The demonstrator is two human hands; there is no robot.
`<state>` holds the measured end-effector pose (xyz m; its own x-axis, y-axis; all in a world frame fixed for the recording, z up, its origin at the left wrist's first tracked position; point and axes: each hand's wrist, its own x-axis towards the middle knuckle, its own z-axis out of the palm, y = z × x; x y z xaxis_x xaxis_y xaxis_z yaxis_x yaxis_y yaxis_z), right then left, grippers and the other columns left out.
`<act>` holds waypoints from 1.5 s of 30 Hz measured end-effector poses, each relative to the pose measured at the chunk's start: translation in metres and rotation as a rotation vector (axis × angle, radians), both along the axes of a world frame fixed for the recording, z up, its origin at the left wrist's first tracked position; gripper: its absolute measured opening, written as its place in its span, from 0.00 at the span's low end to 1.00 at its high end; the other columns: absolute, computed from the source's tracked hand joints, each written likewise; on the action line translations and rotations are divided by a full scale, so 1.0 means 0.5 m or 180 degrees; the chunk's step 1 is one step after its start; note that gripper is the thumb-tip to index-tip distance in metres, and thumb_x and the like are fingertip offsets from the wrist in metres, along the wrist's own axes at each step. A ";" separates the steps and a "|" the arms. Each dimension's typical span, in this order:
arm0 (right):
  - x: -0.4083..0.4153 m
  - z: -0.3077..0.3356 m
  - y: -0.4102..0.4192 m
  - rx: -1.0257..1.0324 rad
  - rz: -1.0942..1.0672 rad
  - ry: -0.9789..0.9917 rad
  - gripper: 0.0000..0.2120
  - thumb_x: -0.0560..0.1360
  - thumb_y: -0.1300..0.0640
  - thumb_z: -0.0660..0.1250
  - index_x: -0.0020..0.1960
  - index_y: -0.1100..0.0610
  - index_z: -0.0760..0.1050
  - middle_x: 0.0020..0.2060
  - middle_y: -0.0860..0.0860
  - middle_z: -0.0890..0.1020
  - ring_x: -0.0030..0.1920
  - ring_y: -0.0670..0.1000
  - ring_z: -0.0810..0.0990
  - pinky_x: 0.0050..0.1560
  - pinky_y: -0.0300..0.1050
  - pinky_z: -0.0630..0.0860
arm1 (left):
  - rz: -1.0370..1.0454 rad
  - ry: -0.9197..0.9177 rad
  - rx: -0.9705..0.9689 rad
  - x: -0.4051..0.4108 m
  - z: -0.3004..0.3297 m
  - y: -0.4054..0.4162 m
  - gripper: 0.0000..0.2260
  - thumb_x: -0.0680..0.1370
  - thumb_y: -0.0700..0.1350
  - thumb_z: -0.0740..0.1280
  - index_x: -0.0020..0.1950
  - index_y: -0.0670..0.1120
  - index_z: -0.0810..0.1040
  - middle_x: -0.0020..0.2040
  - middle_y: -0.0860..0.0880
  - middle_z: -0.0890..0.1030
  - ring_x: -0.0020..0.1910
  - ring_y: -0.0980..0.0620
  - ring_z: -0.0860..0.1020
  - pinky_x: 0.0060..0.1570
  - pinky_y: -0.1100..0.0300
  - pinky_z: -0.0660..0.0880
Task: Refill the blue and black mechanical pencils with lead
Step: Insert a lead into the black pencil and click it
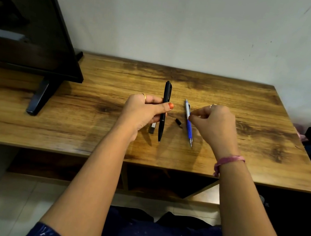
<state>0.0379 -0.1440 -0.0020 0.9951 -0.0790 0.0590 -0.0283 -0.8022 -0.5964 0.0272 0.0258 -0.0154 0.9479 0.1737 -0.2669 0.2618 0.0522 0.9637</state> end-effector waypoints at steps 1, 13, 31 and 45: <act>0.000 0.005 -0.005 0.0174 -0.0063 -0.0086 0.04 0.72 0.59 0.71 0.44 0.56 0.84 0.31 0.47 0.80 0.33 0.45 0.77 0.31 0.33 0.74 | -0.0001 -0.0005 -0.0001 0.000 0.001 0.000 0.11 0.68 0.44 0.77 0.48 0.47 0.81 0.45 0.48 0.85 0.46 0.53 0.83 0.43 0.63 0.80; -0.055 0.017 0.026 0.1917 0.0675 0.0983 0.07 0.66 0.56 0.79 0.42 0.54 0.82 0.34 0.49 0.86 0.34 0.45 0.84 0.30 0.34 0.75 | 0.0084 -0.0141 -0.0451 -0.004 0.008 -0.020 0.06 0.69 0.44 0.77 0.43 0.46 0.83 0.42 0.48 0.86 0.43 0.51 0.84 0.40 0.63 0.79; -0.046 -0.012 0.086 -0.0450 0.0070 0.0545 0.12 0.69 0.49 0.75 0.43 0.57 0.81 0.36 0.51 0.78 0.38 0.51 0.75 0.32 0.39 0.66 | 0.0041 0.0209 0.2383 -0.009 -0.012 0.023 0.09 0.72 0.52 0.72 0.41 0.46 0.82 0.37 0.54 0.78 0.42 0.55 0.76 0.43 0.61 0.69; -0.034 -0.001 0.074 -0.0231 0.0061 0.0124 0.11 0.74 0.51 0.69 0.42 0.58 0.82 0.33 0.53 0.81 0.35 0.52 0.81 0.32 0.40 0.75 | 0.0049 0.0167 0.2661 -0.011 -0.021 -0.012 0.07 0.71 0.48 0.74 0.44 0.45 0.84 0.49 0.49 0.82 0.42 0.56 0.66 0.35 0.66 0.65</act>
